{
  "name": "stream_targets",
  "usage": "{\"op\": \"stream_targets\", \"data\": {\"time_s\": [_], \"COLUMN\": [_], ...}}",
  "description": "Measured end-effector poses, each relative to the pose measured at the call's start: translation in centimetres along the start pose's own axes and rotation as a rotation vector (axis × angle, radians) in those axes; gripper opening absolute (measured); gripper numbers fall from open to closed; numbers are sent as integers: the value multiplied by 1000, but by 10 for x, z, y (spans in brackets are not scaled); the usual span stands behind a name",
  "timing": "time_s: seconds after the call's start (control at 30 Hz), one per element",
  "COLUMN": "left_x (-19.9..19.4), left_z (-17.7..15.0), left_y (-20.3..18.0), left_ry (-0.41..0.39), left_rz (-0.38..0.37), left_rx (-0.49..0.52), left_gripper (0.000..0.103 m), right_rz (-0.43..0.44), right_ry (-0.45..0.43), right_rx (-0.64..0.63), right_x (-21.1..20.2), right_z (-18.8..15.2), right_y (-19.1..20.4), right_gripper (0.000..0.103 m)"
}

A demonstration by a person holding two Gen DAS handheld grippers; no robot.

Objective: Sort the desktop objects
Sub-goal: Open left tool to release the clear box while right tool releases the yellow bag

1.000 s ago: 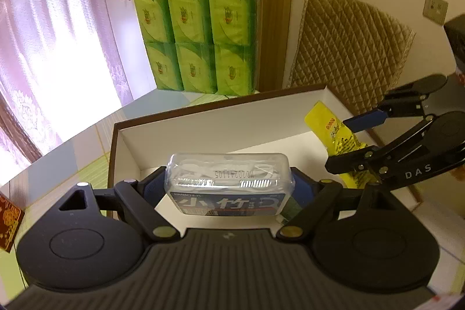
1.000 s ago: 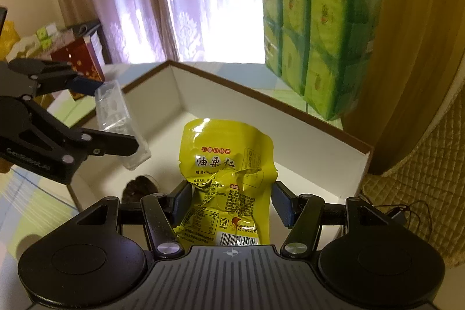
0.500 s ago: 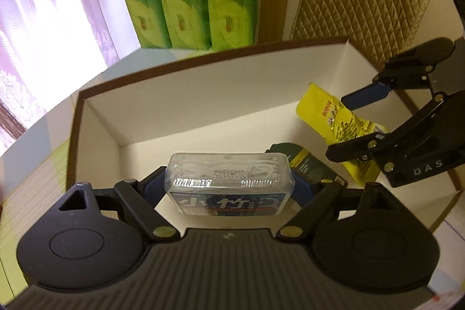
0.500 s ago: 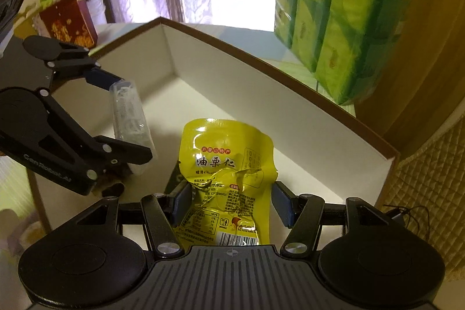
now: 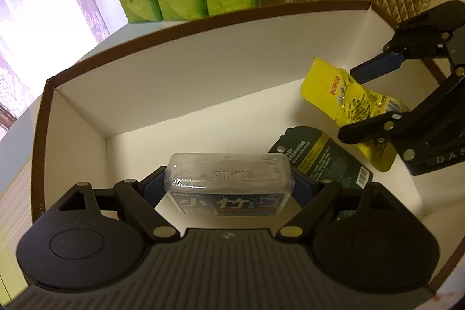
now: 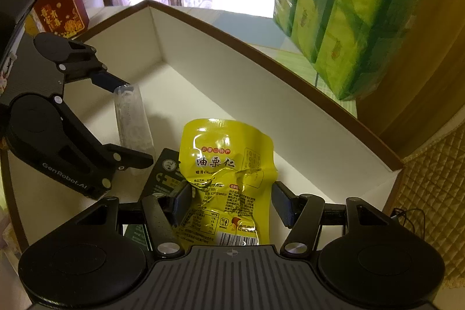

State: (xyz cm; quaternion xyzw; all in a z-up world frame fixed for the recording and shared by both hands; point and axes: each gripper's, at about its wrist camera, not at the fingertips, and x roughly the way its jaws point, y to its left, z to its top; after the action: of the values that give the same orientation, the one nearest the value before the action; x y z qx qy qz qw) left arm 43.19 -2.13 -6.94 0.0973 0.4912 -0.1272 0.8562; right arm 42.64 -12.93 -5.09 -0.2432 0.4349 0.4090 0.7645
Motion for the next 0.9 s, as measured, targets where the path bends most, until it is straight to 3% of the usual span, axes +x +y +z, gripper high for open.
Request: {"op": "stream_targets", "data": {"time_s": [0.13,0.6,0.67,0.73,0.9], "left_x": [5,-4,-7,-10,-16], "left_z": [0,1,1,0,-2], "left_y": [4,7,7,7,7], "left_ry": [23,-15,-20,-27,-39], "left_rz": [-1,25,31,34,41], "left_rx": [-5,-2,2,2,-3], "left_gripper": [84,88,88,88,88], "right_rz": [-7,-39,-40,-48,-31], "right_ry": [19,48,41,26,-7], "right_rx": [1,6,4,4,6], "right_x": [6,14,12,8,-5], "right_z": [2,3,3,2,2], "right_y": [-1,-4,-3,-2,2], "right_gripper": [58,61,67,80,86]}}
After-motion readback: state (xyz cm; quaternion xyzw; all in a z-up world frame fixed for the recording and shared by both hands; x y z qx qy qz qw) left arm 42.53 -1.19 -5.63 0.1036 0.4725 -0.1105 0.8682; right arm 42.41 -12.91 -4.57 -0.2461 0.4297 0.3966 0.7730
